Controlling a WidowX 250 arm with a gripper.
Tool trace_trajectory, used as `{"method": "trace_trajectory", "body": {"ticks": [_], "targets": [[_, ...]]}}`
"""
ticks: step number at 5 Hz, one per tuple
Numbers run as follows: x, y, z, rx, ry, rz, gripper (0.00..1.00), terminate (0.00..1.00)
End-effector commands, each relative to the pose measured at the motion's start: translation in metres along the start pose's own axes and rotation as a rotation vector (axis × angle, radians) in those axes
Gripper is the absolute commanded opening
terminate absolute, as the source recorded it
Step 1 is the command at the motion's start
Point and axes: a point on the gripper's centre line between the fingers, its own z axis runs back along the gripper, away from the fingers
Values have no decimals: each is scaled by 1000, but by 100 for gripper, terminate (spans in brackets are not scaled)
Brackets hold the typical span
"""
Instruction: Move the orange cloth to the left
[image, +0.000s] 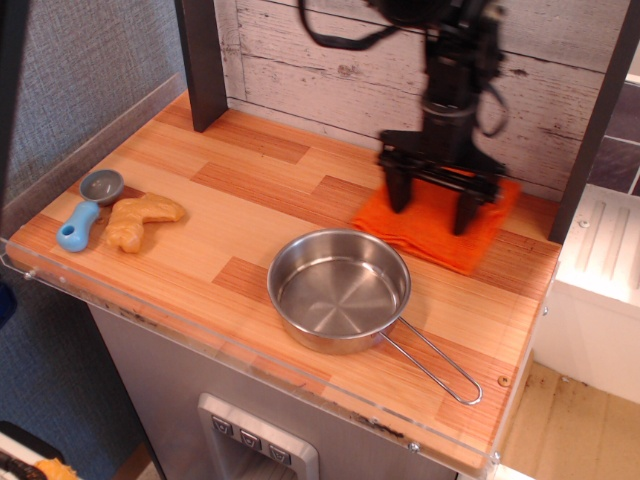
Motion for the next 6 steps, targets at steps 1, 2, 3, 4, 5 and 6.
{"method": "trace_trajectory", "body": {"ticks": [1,2,3,4,5,6], "targets": [[1,84,3,-44,-13,-7,100,0],[-7,117,7,-37,-11,-31,100,0],[-16,146,13,3,-15,-38,100,0],[-17,160,16,25,-23,-29,100,0],[-13,160,21,6,-43,-32,100,0],[-8,152,41,8,-89,-50,100,0]]}}
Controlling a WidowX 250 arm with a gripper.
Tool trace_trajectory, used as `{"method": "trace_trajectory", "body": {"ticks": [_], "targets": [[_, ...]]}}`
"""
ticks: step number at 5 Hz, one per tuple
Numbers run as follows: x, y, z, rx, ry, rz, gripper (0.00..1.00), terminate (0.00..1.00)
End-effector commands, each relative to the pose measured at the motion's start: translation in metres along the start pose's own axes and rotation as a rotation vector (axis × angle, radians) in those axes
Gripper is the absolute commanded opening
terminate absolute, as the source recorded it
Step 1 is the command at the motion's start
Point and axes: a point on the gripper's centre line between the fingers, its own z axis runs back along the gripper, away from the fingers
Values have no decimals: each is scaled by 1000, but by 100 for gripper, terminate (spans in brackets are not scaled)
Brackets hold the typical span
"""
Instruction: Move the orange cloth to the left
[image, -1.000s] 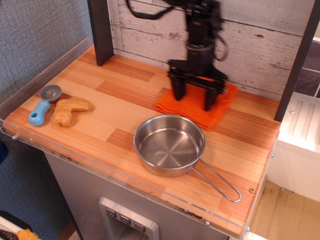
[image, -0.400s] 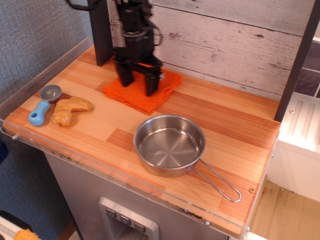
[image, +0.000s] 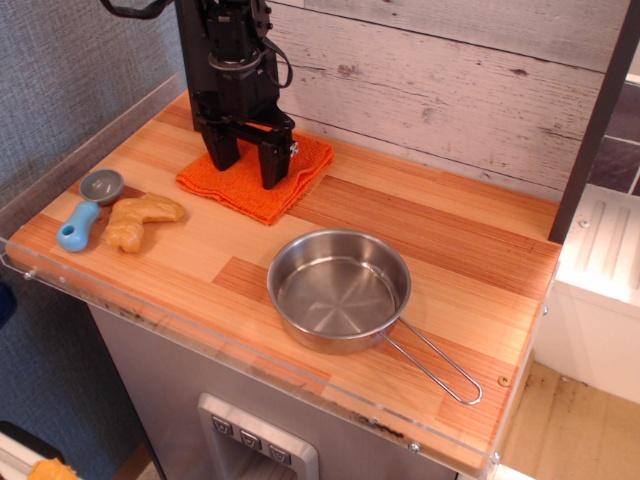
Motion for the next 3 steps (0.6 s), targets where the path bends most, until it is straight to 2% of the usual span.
{"method": "trace_trajectory", "body": {"ticks": [1,2,3], "targets": [[12,0,66,12,-144,-25,100,0],[5,-5,95,33,-193,-47,100,0],[-9,-9,118,53,-204,-26,100,0]]}}
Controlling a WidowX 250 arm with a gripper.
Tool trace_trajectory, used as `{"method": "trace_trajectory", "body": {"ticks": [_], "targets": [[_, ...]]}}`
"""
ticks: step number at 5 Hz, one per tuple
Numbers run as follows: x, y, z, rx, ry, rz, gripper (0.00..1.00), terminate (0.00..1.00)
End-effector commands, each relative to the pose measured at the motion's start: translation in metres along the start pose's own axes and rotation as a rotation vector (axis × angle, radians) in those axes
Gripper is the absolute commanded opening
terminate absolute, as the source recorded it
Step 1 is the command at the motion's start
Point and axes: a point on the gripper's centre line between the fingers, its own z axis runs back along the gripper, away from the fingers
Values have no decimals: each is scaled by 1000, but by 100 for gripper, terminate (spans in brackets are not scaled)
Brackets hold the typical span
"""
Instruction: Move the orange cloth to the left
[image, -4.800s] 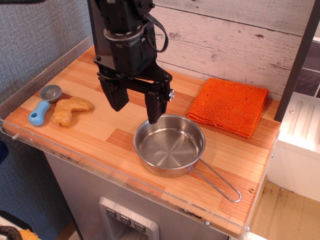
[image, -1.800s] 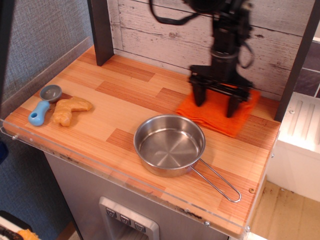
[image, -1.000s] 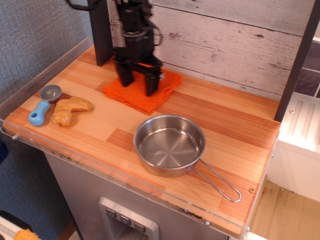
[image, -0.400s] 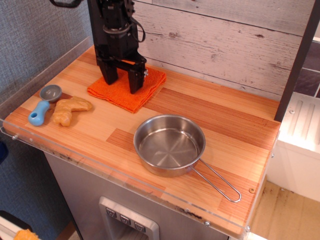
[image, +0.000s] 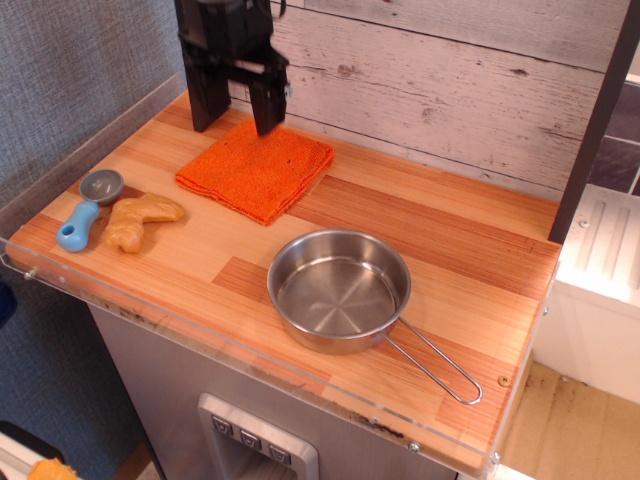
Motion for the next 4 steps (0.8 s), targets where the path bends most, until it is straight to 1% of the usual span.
{"method": "trace_trajectory", "body": {"ticks": [1,2,3,4], "targets": [[-19,-10,54,27,-67,35,100,0],[-31,-15,58,19,-56,70,100,0],[-31,-15,58,19,-56,70,100,0],[-31,-15,58,19,-56,70,100,100]]}}
